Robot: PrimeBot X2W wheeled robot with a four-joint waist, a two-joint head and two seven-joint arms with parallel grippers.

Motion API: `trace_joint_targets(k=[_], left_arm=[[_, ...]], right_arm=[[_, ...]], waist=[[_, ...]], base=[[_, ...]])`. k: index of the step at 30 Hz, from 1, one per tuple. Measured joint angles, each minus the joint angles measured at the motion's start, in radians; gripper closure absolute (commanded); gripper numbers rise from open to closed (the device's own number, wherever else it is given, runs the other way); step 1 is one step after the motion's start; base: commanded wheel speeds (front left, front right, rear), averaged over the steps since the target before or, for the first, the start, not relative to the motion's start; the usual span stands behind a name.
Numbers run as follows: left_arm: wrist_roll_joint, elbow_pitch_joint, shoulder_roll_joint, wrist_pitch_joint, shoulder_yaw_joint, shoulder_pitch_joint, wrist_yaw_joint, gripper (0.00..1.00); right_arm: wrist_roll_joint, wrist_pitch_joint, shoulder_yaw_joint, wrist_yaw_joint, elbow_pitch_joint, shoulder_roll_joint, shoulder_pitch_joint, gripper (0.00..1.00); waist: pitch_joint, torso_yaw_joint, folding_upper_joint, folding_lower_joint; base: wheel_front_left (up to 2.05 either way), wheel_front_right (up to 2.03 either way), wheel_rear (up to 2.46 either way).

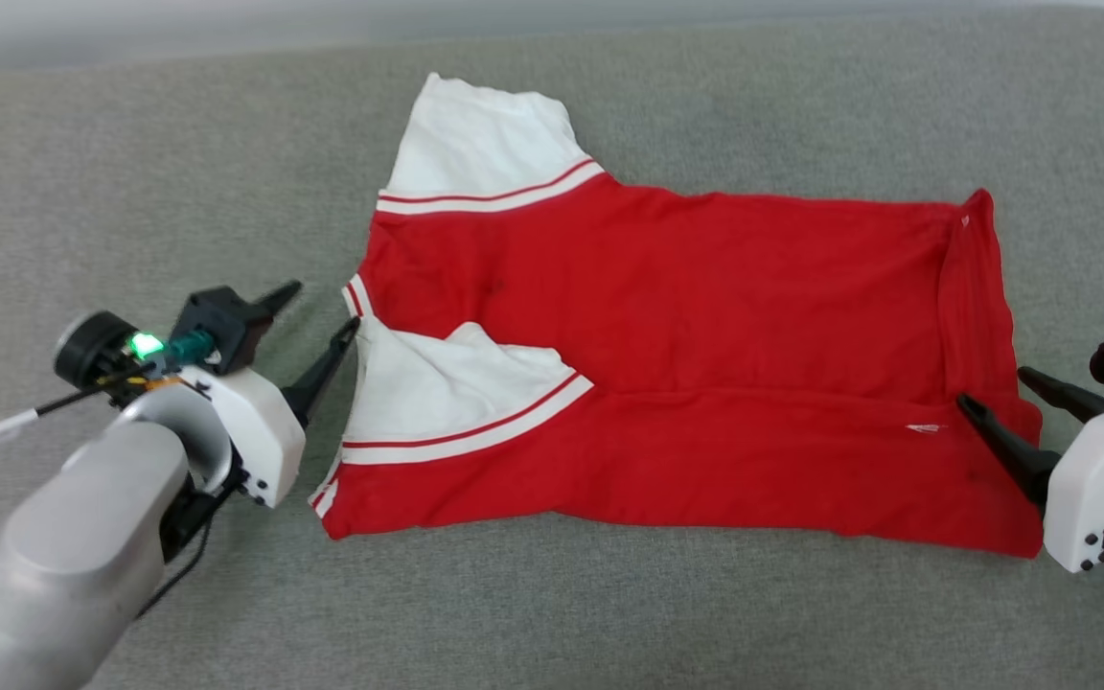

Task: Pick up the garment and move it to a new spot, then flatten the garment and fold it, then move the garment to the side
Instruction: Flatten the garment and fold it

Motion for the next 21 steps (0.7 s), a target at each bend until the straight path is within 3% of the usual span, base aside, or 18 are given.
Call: trace_joint_targets(k=[3, 7, 15, 21], left_arm=[[-0.006, -0.024, 0.029, 0.039, -0.019, -0.033, 0.0, 0.0], [-0.066, -0.102, 0.075, 0.174, -0.053, -0.075, 0.0, 0.0], [-0.242, -0.28, 0.156, 0.623, -0.134, -0.171, 0.0, 0.0], [-0.371, -0.368, 0.163, 0.888, -0.184, -0.221, 0.0, 0.0]], right_arm=[[-0.002, -0.016, -0.02, 0.0, -0.019, -0.005, 0.025, 0.0], [-0.015, -0.018, -0.049, 0.0, -0.049, -0.012, 0.052, 0.0], [-0.045, 0.021, -0.097, 0.0, -0.107, 0.002, 0.1, 0.0], [-0.058, 0.063, -0.109, 0.0, -0.144, 0.016, 0.122, 0.0]], waist=[[-0.033, 0.012, 0.0, 0.0], [-0.071, 0.026, 0.0, 0.0], [-0.12, 0.038, 0.0, -0.0001], [-0.122, 0.031, 0.0, -0.0001]], base=[[0.0, 0.0, 0.0], [0.0, 0.0, 0.0], [0.0, 0.0, 0.0], [0.0, 0.0, 0.0]])
